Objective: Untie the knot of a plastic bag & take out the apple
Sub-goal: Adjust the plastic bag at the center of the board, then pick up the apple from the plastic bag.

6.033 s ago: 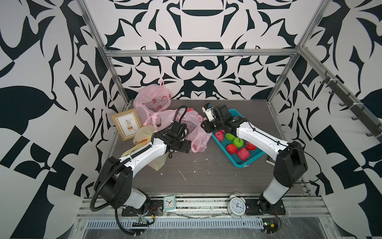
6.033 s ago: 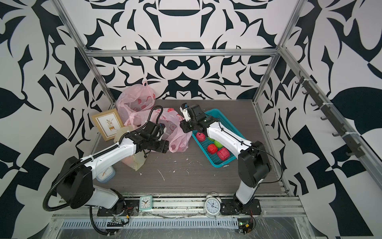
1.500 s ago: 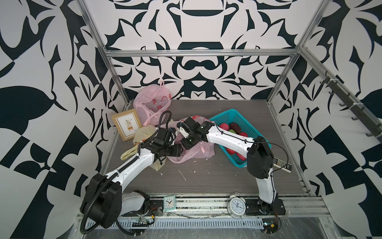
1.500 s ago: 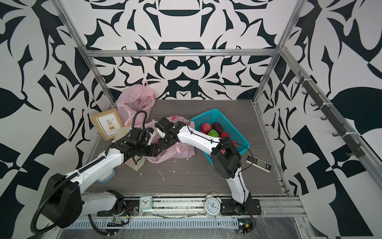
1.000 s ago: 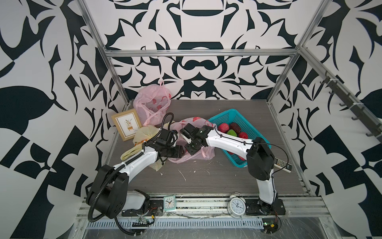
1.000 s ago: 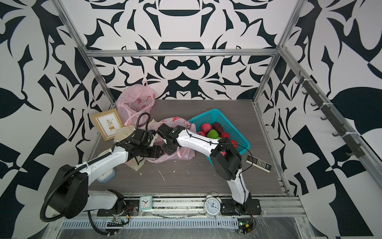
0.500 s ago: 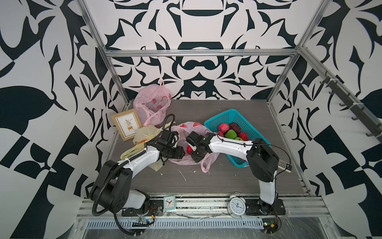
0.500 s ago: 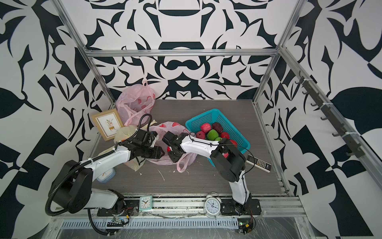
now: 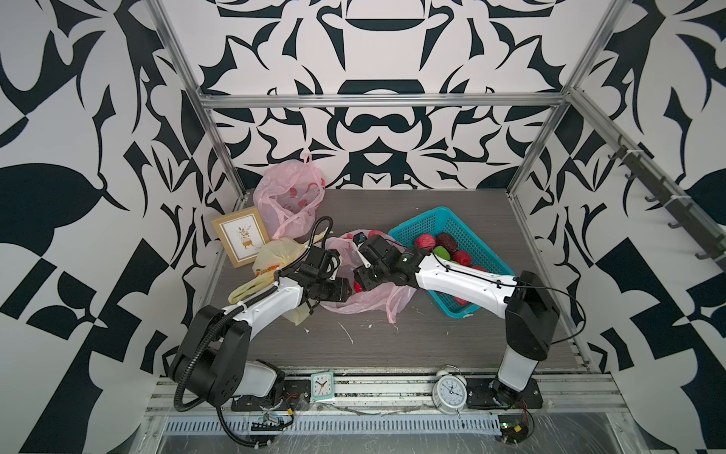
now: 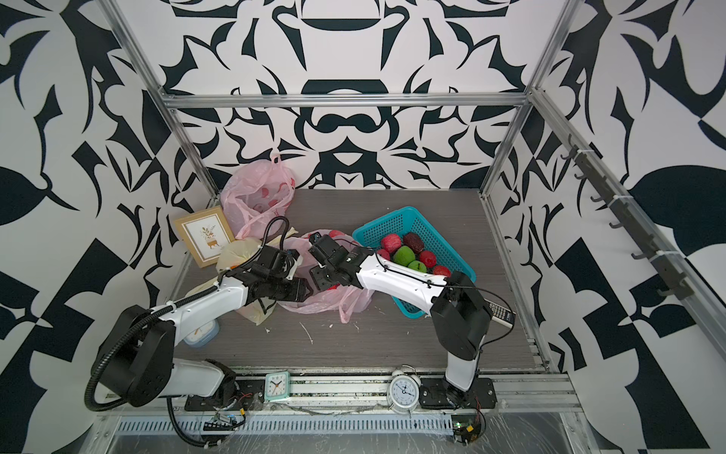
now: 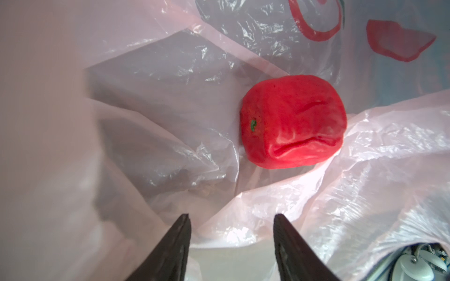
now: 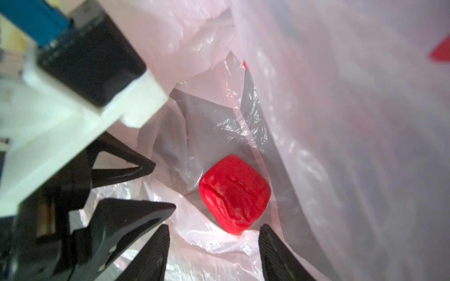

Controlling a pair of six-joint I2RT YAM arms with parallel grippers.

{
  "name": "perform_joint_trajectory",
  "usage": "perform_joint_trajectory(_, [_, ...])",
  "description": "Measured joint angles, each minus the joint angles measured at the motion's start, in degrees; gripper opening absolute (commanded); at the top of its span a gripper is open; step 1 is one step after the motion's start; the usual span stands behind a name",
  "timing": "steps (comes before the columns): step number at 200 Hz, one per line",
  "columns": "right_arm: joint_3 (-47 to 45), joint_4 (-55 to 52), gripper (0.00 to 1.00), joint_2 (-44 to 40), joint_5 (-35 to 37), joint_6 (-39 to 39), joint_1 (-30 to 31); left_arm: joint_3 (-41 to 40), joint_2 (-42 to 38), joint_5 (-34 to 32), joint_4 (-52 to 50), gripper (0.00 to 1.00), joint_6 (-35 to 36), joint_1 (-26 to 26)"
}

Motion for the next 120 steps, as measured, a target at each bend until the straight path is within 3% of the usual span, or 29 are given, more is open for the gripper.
perform_joint_trajectory(49, [1.5,-0.3,0.71,7.7,2.8,2.6,0.0,0.0,-1.6,-0.6,-0.7,0.66,0.0,0.0])
perform_joint_trajectory(63, [1.5,-0.3,0.88,8.5,3.4,3.4,0.0,0.0,-2.0,-1.0,-0.9,0.66,0.0,0.0])
perform_joint_trajectory(120, [2.6,-0.1,0.89,10.0,3.2,7.1,-0.1,0.2,-2.0,-1.7,-1.4,0.66,0.0,0.0])
